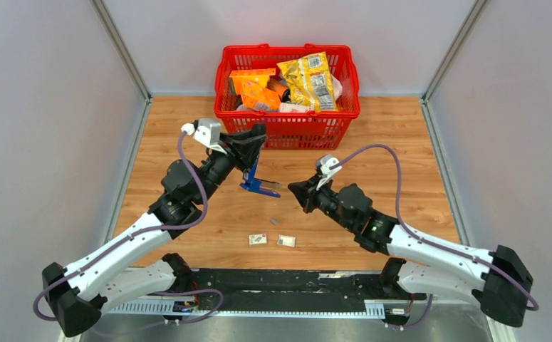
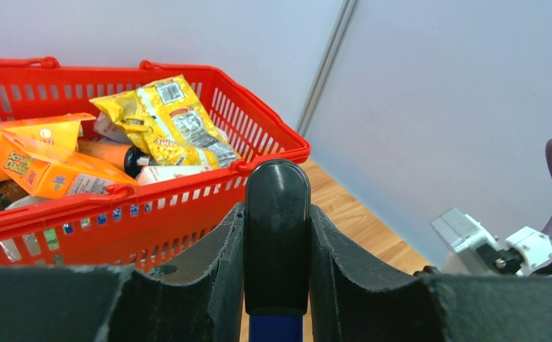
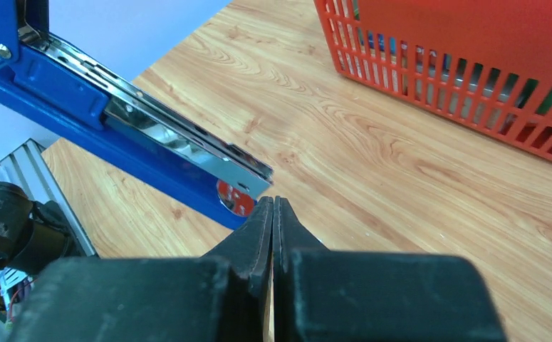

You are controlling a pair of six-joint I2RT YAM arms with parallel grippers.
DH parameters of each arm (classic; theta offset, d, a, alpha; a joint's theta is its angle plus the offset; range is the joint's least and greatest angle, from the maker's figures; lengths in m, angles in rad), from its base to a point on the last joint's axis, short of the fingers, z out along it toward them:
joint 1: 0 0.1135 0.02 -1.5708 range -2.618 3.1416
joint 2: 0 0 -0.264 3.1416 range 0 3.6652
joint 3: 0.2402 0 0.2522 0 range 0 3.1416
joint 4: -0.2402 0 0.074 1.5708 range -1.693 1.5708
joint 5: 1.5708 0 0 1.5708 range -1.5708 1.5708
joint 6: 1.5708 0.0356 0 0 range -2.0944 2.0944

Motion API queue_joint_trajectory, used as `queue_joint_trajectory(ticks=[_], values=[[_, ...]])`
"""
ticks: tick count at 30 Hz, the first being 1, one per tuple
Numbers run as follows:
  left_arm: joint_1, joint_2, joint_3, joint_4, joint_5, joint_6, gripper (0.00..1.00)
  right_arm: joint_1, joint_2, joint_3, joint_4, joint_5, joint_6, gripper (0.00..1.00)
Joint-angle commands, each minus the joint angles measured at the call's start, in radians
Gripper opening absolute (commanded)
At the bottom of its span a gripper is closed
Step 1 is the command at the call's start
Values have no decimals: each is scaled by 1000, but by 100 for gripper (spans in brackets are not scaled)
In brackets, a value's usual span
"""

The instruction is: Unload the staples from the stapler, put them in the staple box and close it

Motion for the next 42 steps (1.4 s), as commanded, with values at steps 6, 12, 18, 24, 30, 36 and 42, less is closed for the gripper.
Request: queue_joint_trajectory(ticks=[6,12,18,24,30,36,42], values=[[1,-112,10,17,-9,8,0,22,-165,-30,-249,-75,68,0],[1,-137,10,9,-4,-1,0,91,-63,-25,-128,-189,149,0],[1,-149,10,-9,-7,-12,0,158,88,34,-35,-217,166,0],[1,-161,-7,-11,-7,-32,0,177,181,71,44,-169,178,0],[1,-180,-18,-41,-7,-46,0,175,195,97,45,-99,126,0],[1,-191,-21,-56,-3,-59,0,168,208,139,25,-14,83,0],[1,-218,-22,-93,8,-75,0,143,205,188,-36,39,33,0]])
